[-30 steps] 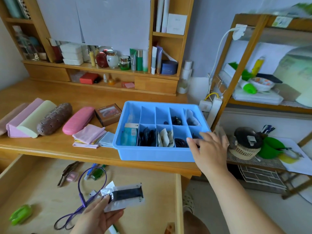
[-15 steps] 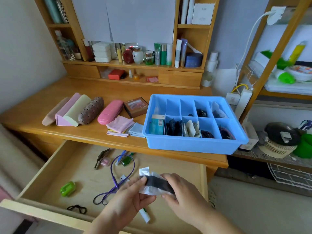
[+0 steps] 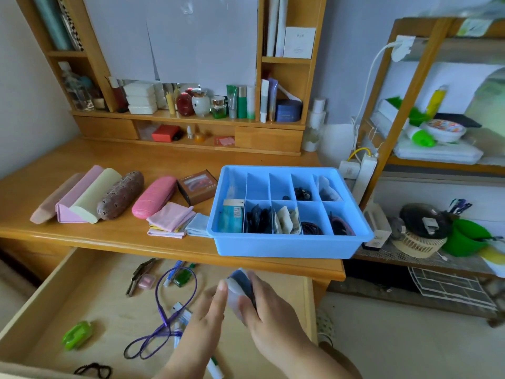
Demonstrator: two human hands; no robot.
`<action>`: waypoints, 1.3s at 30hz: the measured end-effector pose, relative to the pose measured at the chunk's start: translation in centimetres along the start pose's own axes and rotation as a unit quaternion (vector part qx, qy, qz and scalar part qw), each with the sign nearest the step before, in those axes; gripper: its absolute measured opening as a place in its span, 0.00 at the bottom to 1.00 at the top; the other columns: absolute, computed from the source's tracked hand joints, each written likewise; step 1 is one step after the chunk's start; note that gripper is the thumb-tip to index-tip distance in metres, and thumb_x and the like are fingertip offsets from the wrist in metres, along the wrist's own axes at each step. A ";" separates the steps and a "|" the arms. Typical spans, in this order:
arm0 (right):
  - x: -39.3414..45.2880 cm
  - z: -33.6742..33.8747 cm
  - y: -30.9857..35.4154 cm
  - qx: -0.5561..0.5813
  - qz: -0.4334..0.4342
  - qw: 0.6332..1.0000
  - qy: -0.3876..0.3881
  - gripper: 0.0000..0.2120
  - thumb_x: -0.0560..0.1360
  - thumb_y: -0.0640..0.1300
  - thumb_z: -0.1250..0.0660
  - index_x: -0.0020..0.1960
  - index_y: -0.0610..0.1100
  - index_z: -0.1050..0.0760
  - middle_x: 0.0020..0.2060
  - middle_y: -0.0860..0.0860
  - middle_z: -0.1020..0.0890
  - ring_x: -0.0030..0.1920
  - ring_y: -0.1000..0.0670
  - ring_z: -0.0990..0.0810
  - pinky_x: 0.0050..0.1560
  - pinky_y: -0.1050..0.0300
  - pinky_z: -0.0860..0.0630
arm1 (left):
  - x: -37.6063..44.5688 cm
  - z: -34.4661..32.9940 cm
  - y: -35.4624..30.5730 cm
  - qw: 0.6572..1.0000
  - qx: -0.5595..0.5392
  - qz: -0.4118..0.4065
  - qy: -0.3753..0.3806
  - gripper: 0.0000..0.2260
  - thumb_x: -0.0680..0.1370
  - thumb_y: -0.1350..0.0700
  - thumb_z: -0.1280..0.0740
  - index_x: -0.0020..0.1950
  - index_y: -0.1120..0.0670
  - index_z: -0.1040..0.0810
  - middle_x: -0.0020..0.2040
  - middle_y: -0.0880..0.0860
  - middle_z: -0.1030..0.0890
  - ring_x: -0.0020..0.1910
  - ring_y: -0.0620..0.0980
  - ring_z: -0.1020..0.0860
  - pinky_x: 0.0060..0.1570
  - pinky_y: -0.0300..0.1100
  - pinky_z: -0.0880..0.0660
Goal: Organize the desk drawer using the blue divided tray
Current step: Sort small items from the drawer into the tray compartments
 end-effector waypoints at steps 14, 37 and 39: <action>2.9 15.8 -1.0 0.210 -0.026 0.964 -0.159 0.21 0.73 0.37 0.32 0.56 0.61 0.32 0.37 0.53 0.17 0.37 0.56 0.19 0.37 0.65 0.26 | 2.5 -5.1 -11.5 0.930 0.199 -0.305 0.052 0.15 0.79 0.43 0.43 0.50 0.51 0.23 0.47 0.45 0.23 0.51 0.44 0.26 0.53 0.36 0.31; 18.8 21.2 -9.9 -0.354 -0.164 0.920 -0.027 0.12 0.72 0.32 0.41 0.31 0.41 0.32 0.31 0.42 0.32 0.33 0.49 0.35 0.31 0.58 0.40 | 5.9 -4.7 -9.9 0.747 0.517 -0.417 0.007 0.20 0.71 0.40 0.35 0.58 0.49 0.23 0.63 0.48 0.24 0.55 0.48 0.23 0.58 0.42 0.36; 18.6 21.8 -9.4 -0.355 -0.155 0.920 -0.057 0.07 0.74 0.34 0.42 0.39 0.39 0.28 0.35 0.42 0.25 0.37 0.45 0.27 0.34 0.56 0.33 | 5.9 -4.7 -9.8 0.747 0.516 -0.420 0.009 0.20 0.71 0.40 0.36 0.59 0.49 0.23 0.63 0.48 0.24 0.55 0.48 0.23 0.58 0.42 0.36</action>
Point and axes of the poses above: each hand's wrist, its own x-axis towards the middle knuckle, its own z-axis out of the back of the hand, y = z × x, the point moved 7 cm from there along x, towards the middle knuckle
